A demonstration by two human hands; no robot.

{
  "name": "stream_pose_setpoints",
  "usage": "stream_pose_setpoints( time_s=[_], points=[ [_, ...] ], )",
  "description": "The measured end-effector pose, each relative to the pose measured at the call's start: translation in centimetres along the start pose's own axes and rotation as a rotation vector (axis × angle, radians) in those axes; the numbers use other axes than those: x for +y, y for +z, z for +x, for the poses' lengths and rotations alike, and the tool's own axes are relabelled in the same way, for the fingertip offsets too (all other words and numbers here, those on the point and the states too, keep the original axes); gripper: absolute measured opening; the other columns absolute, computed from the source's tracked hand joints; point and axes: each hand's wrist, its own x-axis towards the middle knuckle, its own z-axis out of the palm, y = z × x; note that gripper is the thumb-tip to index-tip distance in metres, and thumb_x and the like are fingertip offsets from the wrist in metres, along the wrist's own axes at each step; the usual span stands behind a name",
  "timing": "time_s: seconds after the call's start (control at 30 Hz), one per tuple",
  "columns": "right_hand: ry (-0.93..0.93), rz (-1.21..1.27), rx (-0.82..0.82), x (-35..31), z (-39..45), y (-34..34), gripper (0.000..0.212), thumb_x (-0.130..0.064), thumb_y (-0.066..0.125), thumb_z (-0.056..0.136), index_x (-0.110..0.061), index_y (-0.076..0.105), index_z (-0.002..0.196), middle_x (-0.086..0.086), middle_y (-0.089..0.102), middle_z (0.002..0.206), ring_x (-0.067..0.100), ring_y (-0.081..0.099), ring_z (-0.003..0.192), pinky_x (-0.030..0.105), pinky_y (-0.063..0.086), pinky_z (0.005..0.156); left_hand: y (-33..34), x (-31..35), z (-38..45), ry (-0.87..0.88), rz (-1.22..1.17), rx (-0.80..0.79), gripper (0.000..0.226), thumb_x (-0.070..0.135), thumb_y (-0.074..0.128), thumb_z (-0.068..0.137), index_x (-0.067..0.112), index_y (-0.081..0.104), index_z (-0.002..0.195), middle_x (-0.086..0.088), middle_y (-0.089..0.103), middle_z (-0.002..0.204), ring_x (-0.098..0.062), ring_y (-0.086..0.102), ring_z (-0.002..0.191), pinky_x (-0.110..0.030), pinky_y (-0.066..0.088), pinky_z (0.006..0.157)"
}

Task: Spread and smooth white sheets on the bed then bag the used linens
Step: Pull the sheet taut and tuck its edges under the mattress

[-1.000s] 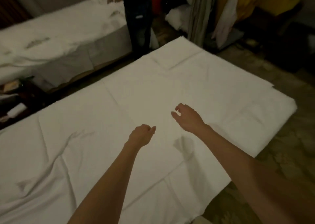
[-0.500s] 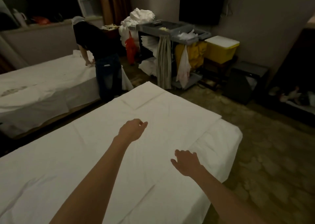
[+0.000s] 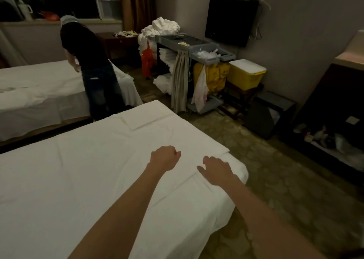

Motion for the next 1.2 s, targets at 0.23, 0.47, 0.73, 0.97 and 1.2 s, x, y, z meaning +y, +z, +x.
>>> stream_pose_setpoints(
  time_s=[0.23, 0.47, 0.73, 0.97, 1.2],
  points=[
    [-0.068, 0.008, 0.213, 0.4, 5.0, -10.4, 0.045, -0.046, 0.032, 0.102, -0.010, 0.046, 0.126, 0.010, 0.052, 0.127, 0.026, 0.051, 0.114, 0.041, 0.043, 0.096, 3.7, 2.5, 3.5, 0.000, 0.100, -0.126, 0.047, 0.042, 0.030, 0.103, 0.007, 0.057, 0.121, -0.011, 0.062, 0.123, -0.030, 0.058, 0.111, -0.039, 0.043, 0.096],
    [-0.116, 0.039, 0.281, 0.8, 9.3, -12.7, 0.040, -0.044, 0.035, 0.102, -0.012, 0.046, 0.124, 0.008, 0.052, 0.123, 0.023, 0.052, 0.108, 0.038, 0.046, 0.090, 3.5, 3.4, 8.2, -0.008, 0.092, -0.137, 0.047, 0.041, 0.031, 0.102, 0.007, 0.056, 0.124, -0.012, 0.060, 0.127, -0.030, 0.057, 0.114, -0.040, 0.041, 0.098],
    [-0.151, 0.017, 0.092, 7.2, 14.9, -5.4, 0.050, -0.048, 0.031, 0.101, -0.015, 0.038, 0.139, 0.006, 0.047, 0.137, 0.024, 0.048, 0.121, 0.040, 0.041, 0.101, -0.5, 7.7, 15.7, -0.074, 0.011, 0.040, 0.045, 0.044, 0.033, 0.103, 0.012, 0.058, 0.123, -0.006, 0.063, 0.121, -0.024, 0.060, 0.107, -0.034, 0.044, 0.093],
    [-0.249, -0.087, -0.035, 16.3, 19.2, -4.6, 0.048, -0.046, 0.031, 0.102, -0.013, 0.041, 0.135, 0.007, 0.050, 0.132, 0.024, 0.051, 0.117, 0.036, 0.042, 0.098, -2.3, 15.6, 22.3, -0.177, -0.090, 0.186, 0.043, 0.044, 0.036, 0.103, 0.012, 0.059, 0.121, -0.005, 0.064, 0.116, -0.022, 0.061, 0.101, -0.034, 0.046, 0.093],
    [-0.386, -0.082, -0.029, 21.1, 25.6, -8.7, 0.044, -0.042, 0.036, 0.102, -0.011, 0.043, 0.133, 0.009, 0.051, 0.131, 0.024, 0.054, 0.114, 0.038, 0.047, 0.097, 1.8, 19.9, 26.0, -0.285, -0.036, 0.145, 0.043, 0.043, 0.035, 0.103, 0.011, 0.059, 0.119, -0.007, 0.064, 0.117, -0.024, 0.060, 0.103, -0.034, 0.044, 0.091]
  ],
)
